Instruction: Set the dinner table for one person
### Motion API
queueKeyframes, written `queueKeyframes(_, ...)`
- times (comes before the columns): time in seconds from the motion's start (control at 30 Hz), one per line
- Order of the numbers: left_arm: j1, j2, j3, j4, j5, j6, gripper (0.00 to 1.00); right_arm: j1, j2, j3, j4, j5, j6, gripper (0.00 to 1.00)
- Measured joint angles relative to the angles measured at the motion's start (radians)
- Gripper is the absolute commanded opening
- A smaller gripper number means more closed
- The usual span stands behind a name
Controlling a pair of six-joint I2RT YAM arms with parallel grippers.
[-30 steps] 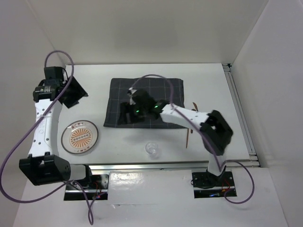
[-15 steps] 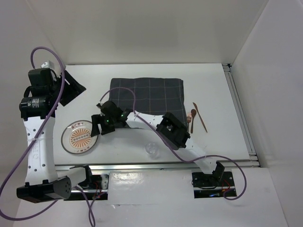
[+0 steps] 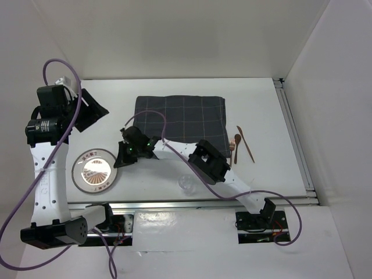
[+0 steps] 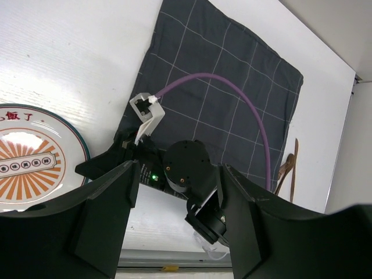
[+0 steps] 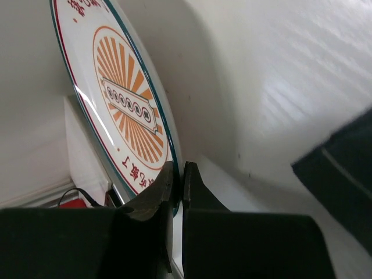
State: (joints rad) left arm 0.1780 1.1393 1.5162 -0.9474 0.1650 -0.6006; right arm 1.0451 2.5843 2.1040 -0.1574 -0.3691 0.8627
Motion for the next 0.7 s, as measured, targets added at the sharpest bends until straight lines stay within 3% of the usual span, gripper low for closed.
queueKeyframes(0.37, 0.000, 0.002, 0.036, -0.001, 0.096, 0.001, 0.72, -0.069, -0.224, -0.185, -0.025, 0.025, -0.009, 0.00)
queueKeyframes(0.7, 0.000, 0.000, 0.014, 0.023, 0.153, 0.002, 0.71, -0.446, -0.572, -0.487, -0.023, 0.072, 0.008, 0.00)
